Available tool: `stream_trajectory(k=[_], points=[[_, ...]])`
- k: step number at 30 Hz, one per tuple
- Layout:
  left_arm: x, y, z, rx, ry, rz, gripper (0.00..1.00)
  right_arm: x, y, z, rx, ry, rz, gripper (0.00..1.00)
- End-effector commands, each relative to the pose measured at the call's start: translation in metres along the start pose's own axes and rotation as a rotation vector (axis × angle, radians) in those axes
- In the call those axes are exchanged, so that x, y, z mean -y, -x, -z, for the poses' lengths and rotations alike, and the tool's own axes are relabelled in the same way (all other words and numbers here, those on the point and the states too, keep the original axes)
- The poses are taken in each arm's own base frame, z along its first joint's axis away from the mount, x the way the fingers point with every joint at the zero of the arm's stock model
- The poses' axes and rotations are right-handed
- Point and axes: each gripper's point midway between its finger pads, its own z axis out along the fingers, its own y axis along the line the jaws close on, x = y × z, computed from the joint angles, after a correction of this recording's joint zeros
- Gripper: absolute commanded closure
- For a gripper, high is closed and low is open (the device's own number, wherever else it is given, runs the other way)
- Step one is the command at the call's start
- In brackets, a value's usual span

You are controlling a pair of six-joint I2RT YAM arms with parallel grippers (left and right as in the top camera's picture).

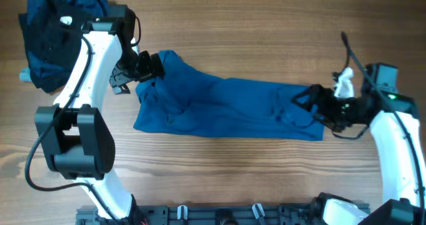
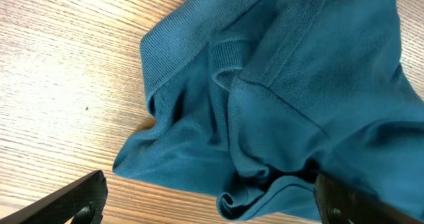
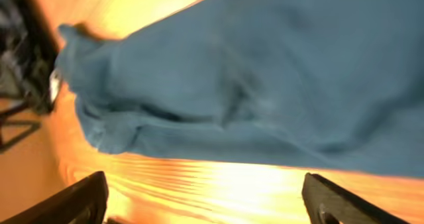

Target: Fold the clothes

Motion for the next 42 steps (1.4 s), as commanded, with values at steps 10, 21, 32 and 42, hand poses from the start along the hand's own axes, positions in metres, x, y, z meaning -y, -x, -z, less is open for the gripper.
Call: stream_trajectory(k=[10, 21, 32, 42], points=[[0.0, -0.002, 0.004, 0.0, -0.009, -0.01, 0.0, 0.041, 0.058, 0.106, 0.359, -0.159, -0.164, 0.06], [0.0, -0.001, 0.004, 0.004, -0.011, -0.01, 0.0, 0.039, 0.035, 0.197, 0.571, -0.49, -0.105, 0.01], [0.001, -0.001, 0.004, 0.006, -0.012, -0.013, 0.0, 0.083, 0.084, 0.064, 0.062, -0.213, 0.051, 0.01], [0.003, 0.003, 0.004, 0.023, -0.02, -0.015, 0.0, 0.099, 0.088, 0.011, -0.072, -0.066, 0.087, 0.01]])
